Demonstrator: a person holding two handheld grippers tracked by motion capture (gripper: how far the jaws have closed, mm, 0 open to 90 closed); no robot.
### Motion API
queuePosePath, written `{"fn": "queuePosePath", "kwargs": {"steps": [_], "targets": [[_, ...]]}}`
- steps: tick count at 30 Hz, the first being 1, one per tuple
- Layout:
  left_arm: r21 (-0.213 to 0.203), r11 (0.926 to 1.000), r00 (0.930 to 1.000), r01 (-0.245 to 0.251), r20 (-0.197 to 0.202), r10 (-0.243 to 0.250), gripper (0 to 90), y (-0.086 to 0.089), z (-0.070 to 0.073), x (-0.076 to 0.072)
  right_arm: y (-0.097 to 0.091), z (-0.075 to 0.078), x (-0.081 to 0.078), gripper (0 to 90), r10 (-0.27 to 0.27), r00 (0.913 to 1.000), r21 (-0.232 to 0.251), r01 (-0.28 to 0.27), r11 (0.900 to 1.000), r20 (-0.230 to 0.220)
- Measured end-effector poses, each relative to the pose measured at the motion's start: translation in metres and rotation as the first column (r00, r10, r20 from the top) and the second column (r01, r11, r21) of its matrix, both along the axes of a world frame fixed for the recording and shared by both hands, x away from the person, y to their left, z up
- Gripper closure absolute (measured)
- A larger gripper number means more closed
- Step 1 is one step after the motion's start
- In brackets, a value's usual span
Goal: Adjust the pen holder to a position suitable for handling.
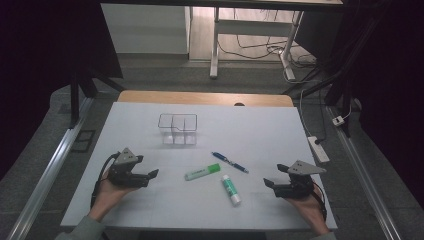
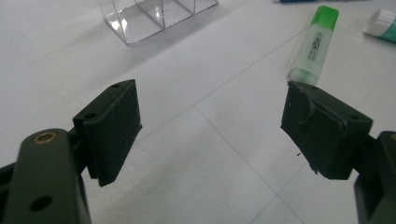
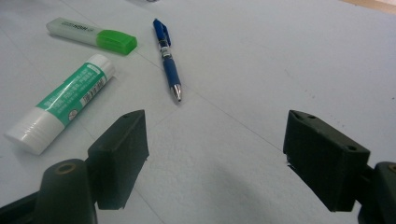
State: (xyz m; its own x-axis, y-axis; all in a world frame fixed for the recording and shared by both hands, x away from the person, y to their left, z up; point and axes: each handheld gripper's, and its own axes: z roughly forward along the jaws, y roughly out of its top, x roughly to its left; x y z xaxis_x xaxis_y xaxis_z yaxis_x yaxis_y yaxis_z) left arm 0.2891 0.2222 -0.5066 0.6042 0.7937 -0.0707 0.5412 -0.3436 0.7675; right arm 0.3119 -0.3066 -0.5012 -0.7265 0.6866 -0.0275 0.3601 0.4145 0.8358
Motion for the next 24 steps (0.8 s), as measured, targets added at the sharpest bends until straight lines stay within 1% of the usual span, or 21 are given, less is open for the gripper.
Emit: {"fn": "queuePosePath", "kwargs": {"steps": [7, 12, 17, 20, 24], "targets": [[-0.01, 0.9999, 0.9999, -0.008, -0.011, 0.008, 20.1, 0.0, 0.001, 0.011, 0.0, 0.0, 0.0, 21.9, -0.001, 1.0, 0.0, 0.001, 1.0, -0.003], [-0.01, 0.9999, 0.9999, -0.011, -0.007, 0.011, 21.8, -0.002, 0.003, 0.019, -0.001, 0.0, 0.0, 21.8, -0.004, 1.0, 0.004, 0.004, 1.0, -0.004], [-0.006, 1.0, 0.9999, -0.005, -0.009, 0.005, 23.8, -0.004, 0.005, 0.026, -0.001, 0.0, -0.001, 21.8, -0.006, 1.0, 0.001, 0.006, 1.0, -0.004], [0.004, 1.0, 0.9999, -0.005, -0.009, 0.005, 24.7, -0.005, 0.006, 0.03, -0.001, 0.0, -0.001, 21.8, -0.008, 1.0, 0.002, 0.008, 1.0, -0.005], [0.001, 0.9995, 0.9995, -0.031, 0.006, 0.031, 26.5, -0.006, 0.007, 0.034, 0.0, 0.0, -0.001, 21.9, -0.007, 1.0, 0.002, 0.007, 1.0, -0.004]]}}
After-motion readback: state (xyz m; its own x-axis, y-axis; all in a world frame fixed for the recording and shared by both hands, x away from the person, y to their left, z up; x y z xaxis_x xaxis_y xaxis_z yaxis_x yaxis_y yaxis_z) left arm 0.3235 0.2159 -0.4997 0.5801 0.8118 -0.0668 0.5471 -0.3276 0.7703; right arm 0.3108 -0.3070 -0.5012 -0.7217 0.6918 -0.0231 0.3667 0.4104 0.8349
